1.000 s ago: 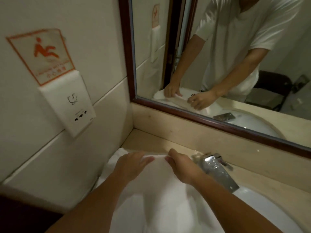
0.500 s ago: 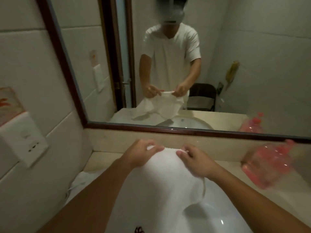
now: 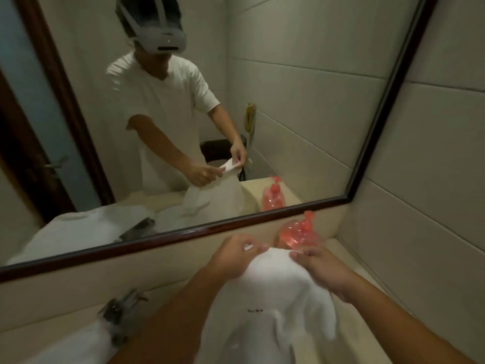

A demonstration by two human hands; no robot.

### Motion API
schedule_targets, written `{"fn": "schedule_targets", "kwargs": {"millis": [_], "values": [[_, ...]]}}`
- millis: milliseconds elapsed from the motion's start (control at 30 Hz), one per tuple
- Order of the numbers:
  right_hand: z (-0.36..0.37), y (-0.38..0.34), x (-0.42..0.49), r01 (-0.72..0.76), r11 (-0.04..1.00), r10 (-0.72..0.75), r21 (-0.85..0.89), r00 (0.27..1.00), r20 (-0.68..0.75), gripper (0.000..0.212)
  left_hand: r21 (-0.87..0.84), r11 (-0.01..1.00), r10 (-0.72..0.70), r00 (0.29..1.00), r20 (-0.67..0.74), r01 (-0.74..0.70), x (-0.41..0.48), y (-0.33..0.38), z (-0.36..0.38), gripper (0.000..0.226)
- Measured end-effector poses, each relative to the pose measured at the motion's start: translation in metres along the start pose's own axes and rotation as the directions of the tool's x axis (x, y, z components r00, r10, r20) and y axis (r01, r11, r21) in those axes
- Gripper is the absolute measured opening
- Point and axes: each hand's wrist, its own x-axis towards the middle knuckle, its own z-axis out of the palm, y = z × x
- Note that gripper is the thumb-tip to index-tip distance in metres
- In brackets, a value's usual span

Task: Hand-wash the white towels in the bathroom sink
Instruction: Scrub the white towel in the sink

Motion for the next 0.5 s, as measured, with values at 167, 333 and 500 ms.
{"fn": "schedule_targets", "kwargs": {"millis": [167, 333, 500], "values": [[-0.058, 0.035, 0.052, -0.129, 0.987, 0.135, 0.1, 0.99, -0.052, 0.019, -0.022, 0.997, -0.079, 0.997, 0.015, 0.079, 0.072, 0.012, 0.073, 0.033], [-0.099, 0.035, 0.099, -0.223, 0.963, 0.232, 0.152, 0.972, -0.045, 0.042, -0.122, 0.992, -0.031, 0.999, 0.01, 0.032, 0.126, 0.034, 0.096, 0.025], [-0.109, 0.026, 0.131, -0.21, 0.974, 0.212, 0.082, 0.977, -0.015, 0.06, -0.077, 0.995, -0.058, 0.998, -0.007, 0.057, 0.148, 0.031, 0.096, 0.029]]}}
